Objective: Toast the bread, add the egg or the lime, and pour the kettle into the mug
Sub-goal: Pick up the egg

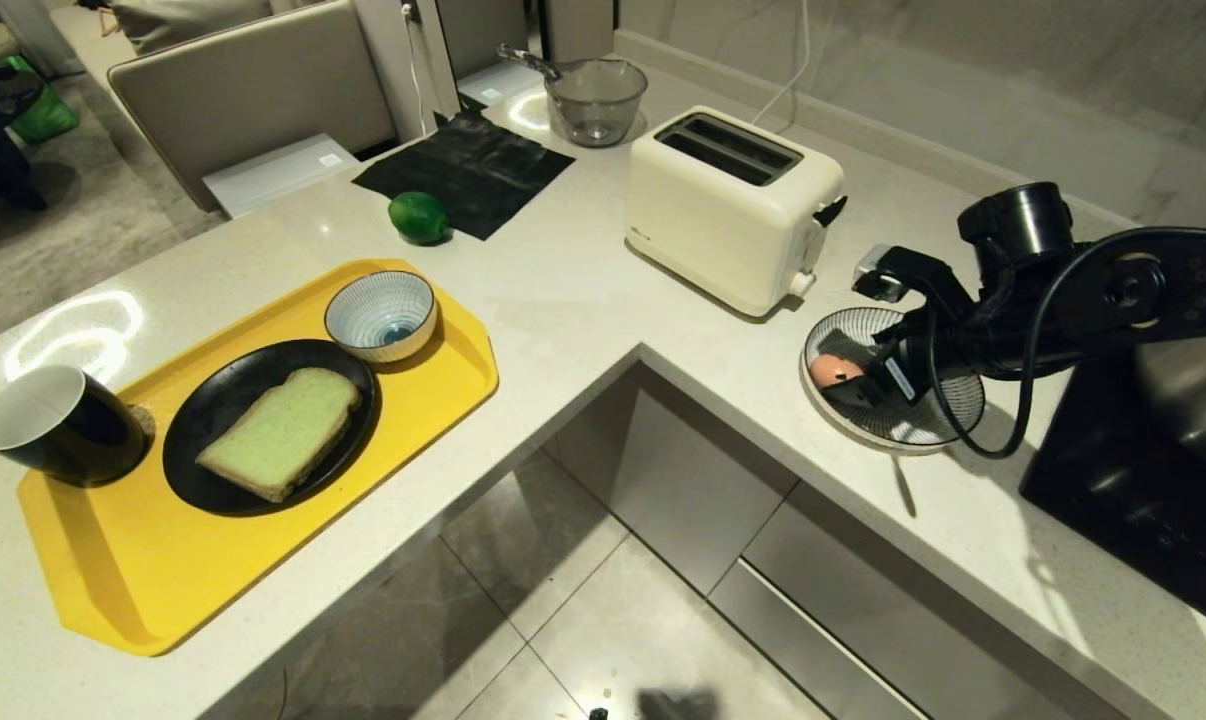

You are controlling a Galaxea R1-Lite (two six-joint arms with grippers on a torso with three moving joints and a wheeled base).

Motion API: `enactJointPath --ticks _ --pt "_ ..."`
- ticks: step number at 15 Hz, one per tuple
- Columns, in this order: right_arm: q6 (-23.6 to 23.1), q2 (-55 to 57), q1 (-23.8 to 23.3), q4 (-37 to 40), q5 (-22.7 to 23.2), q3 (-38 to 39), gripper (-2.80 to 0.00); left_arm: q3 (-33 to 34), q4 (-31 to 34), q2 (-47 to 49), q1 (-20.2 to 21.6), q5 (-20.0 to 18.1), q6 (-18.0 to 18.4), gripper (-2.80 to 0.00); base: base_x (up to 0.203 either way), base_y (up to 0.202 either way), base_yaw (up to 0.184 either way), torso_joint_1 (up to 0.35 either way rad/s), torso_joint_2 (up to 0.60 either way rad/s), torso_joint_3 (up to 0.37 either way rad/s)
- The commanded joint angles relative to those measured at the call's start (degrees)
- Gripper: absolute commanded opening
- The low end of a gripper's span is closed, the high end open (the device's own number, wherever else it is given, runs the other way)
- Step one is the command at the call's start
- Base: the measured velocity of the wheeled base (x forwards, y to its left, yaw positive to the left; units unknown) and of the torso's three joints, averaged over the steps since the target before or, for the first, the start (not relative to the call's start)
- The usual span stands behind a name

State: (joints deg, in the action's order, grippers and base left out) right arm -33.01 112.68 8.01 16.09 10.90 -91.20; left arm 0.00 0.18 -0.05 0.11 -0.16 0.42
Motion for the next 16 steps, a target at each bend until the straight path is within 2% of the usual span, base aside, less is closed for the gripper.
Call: enactJointPath --ticks 1,6,7,8,16 --pt "-0.21 0.17 0.0 0.08 0.08 0.05 0.0 0.0 0.0 -0.04 -0.02 -0.01 0.02 -2.8 0.0 0.0 0.0 0.0 0.0 0.0" --pt "-0.21 0.7 -0.01 0.08 0.08 -0.03 0.0 0.0 0.0 -0.04 -0.02 -0.02 0.02 -2.8 0.0 0.0 0.0 0.0 0.0 0.0" --pt "-0.21 0.87 0.07 0.08 0.08 -0.03 -1.6 0.0 0.0 -0.04 -0.02 0.02 0.02 -2.8 0.0 0.0 0.0 0.0 0.0 0.0" --pt "-0.13 0.96 0.08 0.08 0.09 -0.03 -2.8 0.0 0.0 -0.04 -0.02 0.02 0.02 -2.8 0.0 0.0 0.0 0.0 0.0 0.0" --pt "-0.12 1.05 0.01 0.08 0.17 -0.65 -2.8 0.0 -0.09 -0.04 -0.02 0.07 0.02 -2.8 0.0 0.0 0.0 0.0 0.0 0.0"
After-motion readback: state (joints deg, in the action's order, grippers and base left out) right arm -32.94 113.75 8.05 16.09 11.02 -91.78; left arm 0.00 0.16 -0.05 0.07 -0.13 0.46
